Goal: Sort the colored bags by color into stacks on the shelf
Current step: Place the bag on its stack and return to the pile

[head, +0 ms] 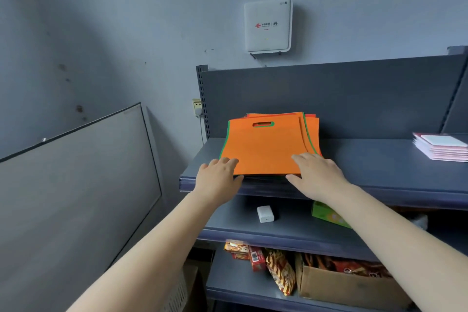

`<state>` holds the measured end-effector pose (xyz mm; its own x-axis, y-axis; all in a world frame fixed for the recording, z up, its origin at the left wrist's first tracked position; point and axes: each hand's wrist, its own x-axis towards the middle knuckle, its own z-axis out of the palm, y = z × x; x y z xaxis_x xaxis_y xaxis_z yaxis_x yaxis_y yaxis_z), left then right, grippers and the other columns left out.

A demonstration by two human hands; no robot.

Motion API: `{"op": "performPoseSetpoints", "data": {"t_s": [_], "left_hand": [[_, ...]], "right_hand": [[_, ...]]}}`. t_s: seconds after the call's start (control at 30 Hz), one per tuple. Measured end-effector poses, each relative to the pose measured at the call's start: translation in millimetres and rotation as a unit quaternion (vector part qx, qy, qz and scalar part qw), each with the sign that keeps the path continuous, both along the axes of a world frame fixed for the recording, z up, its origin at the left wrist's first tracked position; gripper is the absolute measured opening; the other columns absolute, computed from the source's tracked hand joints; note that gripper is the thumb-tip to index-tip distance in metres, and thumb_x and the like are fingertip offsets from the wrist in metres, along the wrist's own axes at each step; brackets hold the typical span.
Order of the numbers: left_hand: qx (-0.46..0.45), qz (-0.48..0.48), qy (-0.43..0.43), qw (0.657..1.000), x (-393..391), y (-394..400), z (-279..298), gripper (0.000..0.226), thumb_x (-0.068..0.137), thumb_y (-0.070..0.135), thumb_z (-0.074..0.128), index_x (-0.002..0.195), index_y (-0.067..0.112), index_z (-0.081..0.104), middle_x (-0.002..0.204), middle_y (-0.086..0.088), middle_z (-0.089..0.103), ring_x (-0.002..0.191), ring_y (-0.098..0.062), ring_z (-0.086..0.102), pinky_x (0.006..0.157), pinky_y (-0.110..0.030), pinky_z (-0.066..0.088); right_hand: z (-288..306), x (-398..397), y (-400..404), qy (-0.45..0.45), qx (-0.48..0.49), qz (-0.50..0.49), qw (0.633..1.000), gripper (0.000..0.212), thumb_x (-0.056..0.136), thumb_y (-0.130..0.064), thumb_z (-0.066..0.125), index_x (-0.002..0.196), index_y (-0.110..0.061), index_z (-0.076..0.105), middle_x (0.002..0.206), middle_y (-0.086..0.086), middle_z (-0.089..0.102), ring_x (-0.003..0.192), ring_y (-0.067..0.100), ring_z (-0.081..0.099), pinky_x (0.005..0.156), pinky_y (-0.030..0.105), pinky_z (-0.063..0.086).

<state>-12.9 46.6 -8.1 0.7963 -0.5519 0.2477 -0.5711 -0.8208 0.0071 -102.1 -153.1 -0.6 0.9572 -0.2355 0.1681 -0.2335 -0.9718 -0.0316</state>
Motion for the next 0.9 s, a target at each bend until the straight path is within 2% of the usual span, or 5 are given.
{"op": "performPoseSetpoints", "data": {"t_s": [0.23, 0.43, 0.57, 0.7, 0.9], "left_hand": [[-0.053, -0.009, 0.048, 0.997, 69, -35, -26, 0.033, 0.098, 0.035, 0.039, 0.119, 0.014, 0.052, 0.122, -0.001, 0.057, 0.114, -0.026, 0.048, 0.084, -0.031, 0.035], [-0.092, -0.04, 0.073, 0.992, 115, -56, -36, 0.036, 0.098, 0.041, 0.041, 0.119, 0.019, 0.06, 0.124, -0.001, 0.059, 0.112, -0.025, 0.053, 0.088, -0.029, 0.037], [-0.109, -0.095, 0.097, 0.985, 128, -69, -39, 0.044, 0.097, 0.044, 0.044, 0.129, 0.018, 0.057, 0.141, -0.003, 0.05, 0.128, -0.021, 0.045, 0.101, -0.027, 0.032], [-0.125, -0.132, 0.107, 0.978, 136, -76, -42, 0.046, 0.097, 0.044, 0.044, 0.132, 0.016, 0.055, 0.145, -0.005, 0.046, 0.135, -0.019, 0.038, 0.106, -0.025, 0.023], [-0.188, -0.148, 0.134, 0.962, 147, -72, -44, 0.037, 0.096, 0.038, 0.049, 0.126, 0.019, 0.06, 0.138, 0.0, 0.054, 0.131, -0.017, 0.043, 0.102, -0.023, 0.03]], "right_hand": [[-22, 56, -39, -0.025, 0.038, -0.027, 0.999, 0.054, 0.099, -0.046, 0.036, 0.145, -0.017, 0.033, 0.146, 0.0, 0.04, 0.134, 0.021, 0.036, 0.106, 0.037, 0.033], [-41, 89, -69, -0.062, 0.085, -0.109, 0.989, 0.048, 0.096, -0.047, 0.042, 0.126, -0.011, 0.054, 0.124, 0.004, 0.051, 0.117, 0.023, 0.046, 0.094, 0.034, 0.04], [-46, 96, -86, -0.097, 0.159, -0.204, 0.961, 0.057, 0.089, -0.051, 0.054, 0.12, -0.004, 0.059, 0.114, 0.011, 0.053, 0.108, 0.028, 0.049, 0.085, 0.035, 0.043], [-45, 95, -97, -0.12, 0.246, -0.248, 0.929, 0.041, 0.083, -0.048, 0.065, 0.088, -0.008, 0.061, 0.092, 0.007, 0.056, 0.086, 0.023, 0.047, 0.066, 0.031, 0.035], [-47, 93, -96, -0.231, 0.258, -0.198, 0.917, 0.01, 0.086, -0.018, 0.068, 0.083, -0.015, 0.058, 0.077, -0.004, 0.059, 0.077, 0.021, 0.053, 0.06, 0.028, 0.034]]}}
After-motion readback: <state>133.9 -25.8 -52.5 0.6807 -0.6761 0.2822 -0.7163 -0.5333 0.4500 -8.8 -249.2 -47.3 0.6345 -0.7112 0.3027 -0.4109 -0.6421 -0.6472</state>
